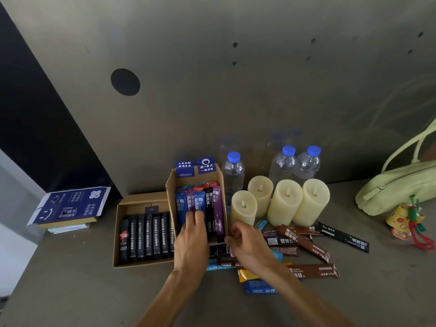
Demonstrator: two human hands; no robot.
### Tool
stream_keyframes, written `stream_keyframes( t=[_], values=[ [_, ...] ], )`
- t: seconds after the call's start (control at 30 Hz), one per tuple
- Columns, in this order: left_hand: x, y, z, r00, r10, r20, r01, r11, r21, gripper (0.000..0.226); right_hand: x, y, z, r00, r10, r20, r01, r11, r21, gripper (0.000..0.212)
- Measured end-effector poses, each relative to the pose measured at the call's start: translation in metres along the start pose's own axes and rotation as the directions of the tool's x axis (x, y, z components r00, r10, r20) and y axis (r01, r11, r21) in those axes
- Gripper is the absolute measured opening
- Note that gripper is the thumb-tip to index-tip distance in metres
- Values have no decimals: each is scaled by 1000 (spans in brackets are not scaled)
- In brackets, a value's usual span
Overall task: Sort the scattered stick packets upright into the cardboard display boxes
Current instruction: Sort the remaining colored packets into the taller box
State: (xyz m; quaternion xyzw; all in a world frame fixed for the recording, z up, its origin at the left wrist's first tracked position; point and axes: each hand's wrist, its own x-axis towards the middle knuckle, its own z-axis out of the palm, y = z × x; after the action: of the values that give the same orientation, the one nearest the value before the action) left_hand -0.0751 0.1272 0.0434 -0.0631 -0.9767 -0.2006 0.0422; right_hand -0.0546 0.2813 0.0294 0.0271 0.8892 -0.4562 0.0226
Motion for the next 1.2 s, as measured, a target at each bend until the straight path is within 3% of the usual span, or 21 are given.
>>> stream_keyframes(
  t=[0.23, 0.5, 0.67, 0.8, 1.0, 1.07, 1.2],
  values=[
    [7, -5, 1, 993, 79, 84, -90, 987, 132, 50, -1, -1, 0, 1000, -4, 2, 4, 1000, 3, 7],
    [1, -5, 3, 997, 55, 57, -58, 997, 55, 48, -4, -2, 0, 1000, -8, 0, 8, 1000, 21, 9],
    [-18, 12, 3, 984, 153, -88, -161, 982, -95, 19, -26, 8, -20, 998, 55, -9, -54, 993, 103, 8],
    [-33, 40, 17, 950, 307, -57, -312, 938, -151, 17, -53, 55, -64, 985, 81, -151, -83, 997, -5, 11],
    [-48, 108, 59, 844, 523, 121, -498, 847, -185, 20, -77, 151, -156, 850, 301, -433, -412, 892, -188, 23],
    [-49, 128, 74, 811, 561, 166, -532, 825, -191, 28, -75, 182, -180, 832, 313, -457, -471, 834, -287, 32],
    [-47, 162, 97, 781, 586, 217, -555, 810, -188, 23, -68, 219, -205, 849, 318, -422, -486, 782, -390, 34]
  ],
)
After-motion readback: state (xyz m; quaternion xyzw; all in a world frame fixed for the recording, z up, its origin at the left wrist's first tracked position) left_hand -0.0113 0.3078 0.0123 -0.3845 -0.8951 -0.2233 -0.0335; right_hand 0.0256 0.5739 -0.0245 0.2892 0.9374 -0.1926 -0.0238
